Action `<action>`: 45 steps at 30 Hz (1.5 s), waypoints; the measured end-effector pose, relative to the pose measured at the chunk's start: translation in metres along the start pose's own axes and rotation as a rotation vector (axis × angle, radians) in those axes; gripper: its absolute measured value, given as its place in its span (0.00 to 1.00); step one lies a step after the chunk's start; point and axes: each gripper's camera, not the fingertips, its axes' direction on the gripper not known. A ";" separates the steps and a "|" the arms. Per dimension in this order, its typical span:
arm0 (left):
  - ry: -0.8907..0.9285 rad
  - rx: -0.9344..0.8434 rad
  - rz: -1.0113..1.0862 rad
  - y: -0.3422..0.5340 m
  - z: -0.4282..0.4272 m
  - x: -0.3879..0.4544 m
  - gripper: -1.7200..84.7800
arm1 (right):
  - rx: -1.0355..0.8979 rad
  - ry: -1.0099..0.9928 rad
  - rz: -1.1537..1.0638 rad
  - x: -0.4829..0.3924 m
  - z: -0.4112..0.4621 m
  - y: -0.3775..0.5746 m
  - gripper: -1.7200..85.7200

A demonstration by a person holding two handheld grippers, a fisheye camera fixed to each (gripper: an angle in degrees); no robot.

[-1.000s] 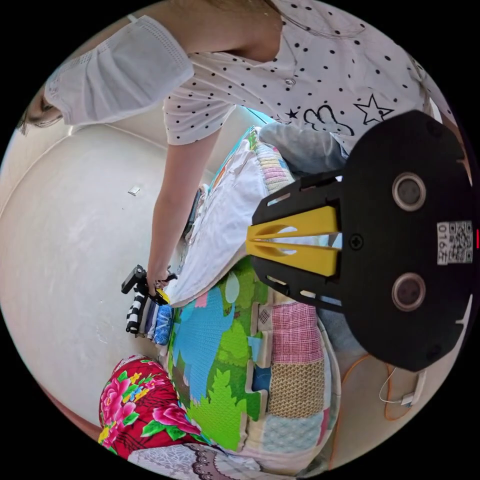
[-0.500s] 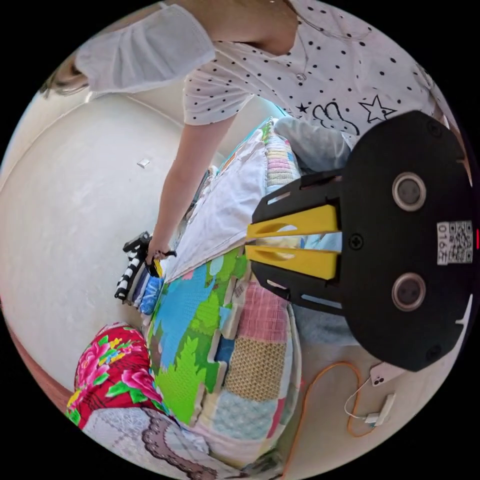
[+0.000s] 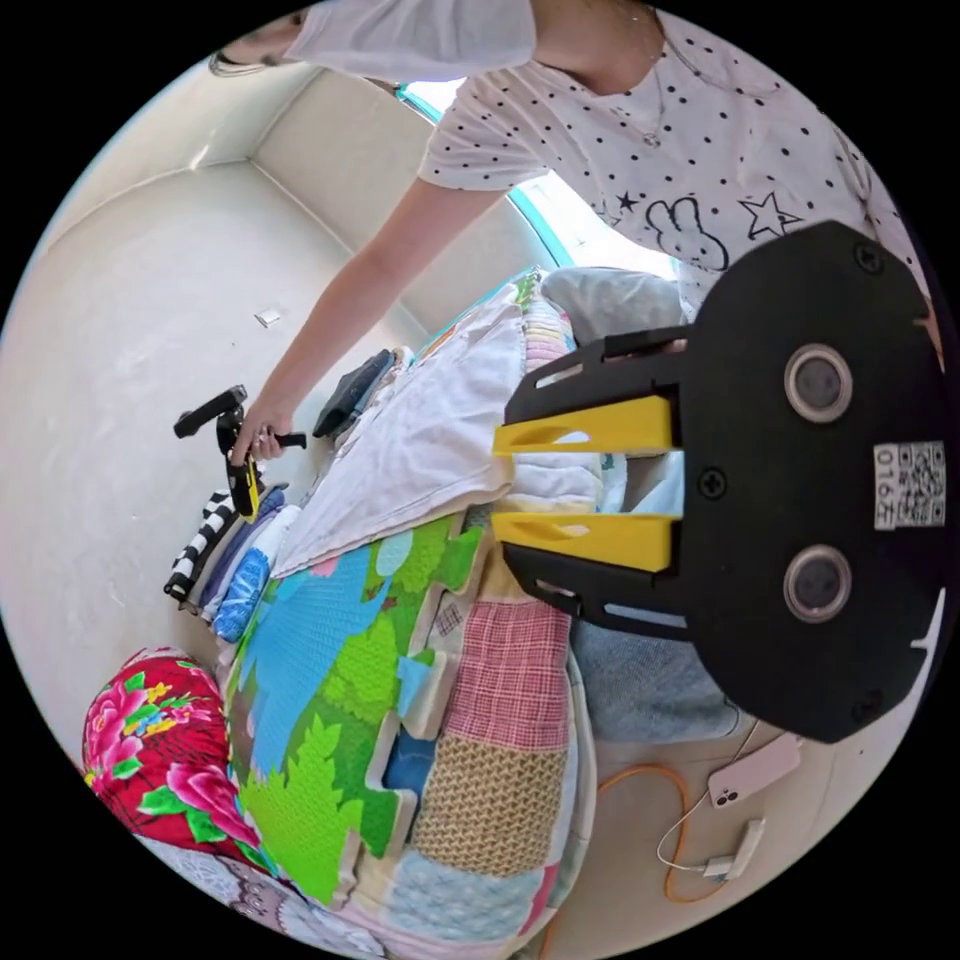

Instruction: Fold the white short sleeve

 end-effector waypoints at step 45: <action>0.204 0.324 0.299 0.020 -0.047 0.078 0.01 | -0.144 -0.259 0.181 0.103 0.131 -0.006 0.02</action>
